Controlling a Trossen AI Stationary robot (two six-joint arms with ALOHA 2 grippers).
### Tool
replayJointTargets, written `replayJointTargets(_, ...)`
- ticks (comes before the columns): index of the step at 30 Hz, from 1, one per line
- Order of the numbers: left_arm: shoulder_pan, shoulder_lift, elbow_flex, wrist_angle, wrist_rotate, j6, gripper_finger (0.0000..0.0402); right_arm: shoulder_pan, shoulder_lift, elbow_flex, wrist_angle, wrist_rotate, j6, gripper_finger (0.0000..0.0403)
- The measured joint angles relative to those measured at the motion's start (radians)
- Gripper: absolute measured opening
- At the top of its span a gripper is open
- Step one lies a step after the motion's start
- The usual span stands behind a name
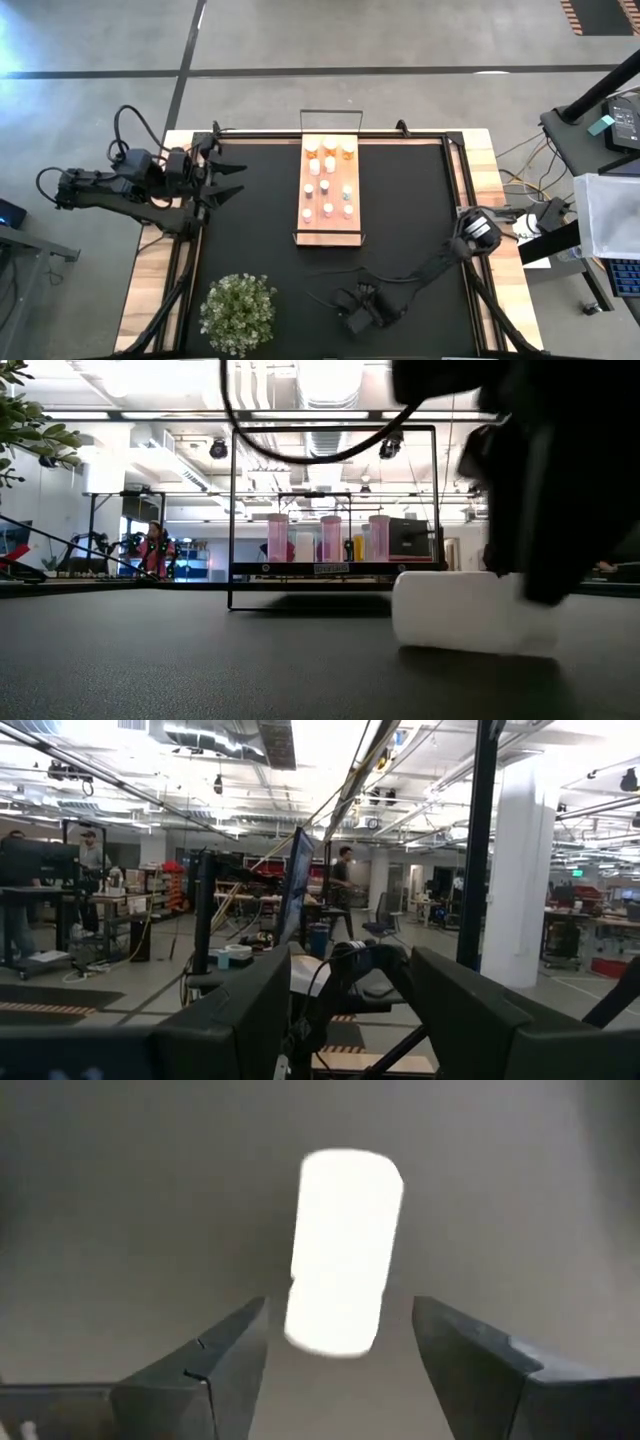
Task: Pick and place medicine bottles onto shelf by color
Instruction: Put the white pill bottle on the shelf aligned with the other white pill bottle
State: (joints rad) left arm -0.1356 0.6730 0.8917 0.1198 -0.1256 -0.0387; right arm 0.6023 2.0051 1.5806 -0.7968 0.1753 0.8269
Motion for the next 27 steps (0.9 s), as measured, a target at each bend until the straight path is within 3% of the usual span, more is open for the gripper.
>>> replayJointTargets(5, 0.000, 0.012, 0.000, 0.000, -0.001, -0.002, 0.0192, 0.029, -0.043, 0.000, -0.075, 0.006, 0.048, 0.0235)
replayJointTargets(15, 0.000, 0.049, 0.000, 0.001, -0.008, -0.006, 0.0192, 0.014, -0.047, 0.000, 0.034, 0.032, 0.134, 0.0244)
replayJointTargets(18, 0.000, 0.055, 0.000, 0.001, -0.009, -0.006, 0.0192, -0.004, -0.047, 0.000, 0.011, 0.034, 0.405, 0.0244)
replayJointTargets(24, 0.000, 0.050, 0.000, 0.001, -0.010, -0.005, 0.0192, 0.007, -0.051, -0.001, 0.015, 0.022, 1.201, 0.0237)
replayJointTargets(27, 0.000, 0.038, 0.000, 0.001, -0.010, 0.027, 0.0192, 0.027, -0.042, -0.001, 0.018, 0.012, 1.399, 0.0234)
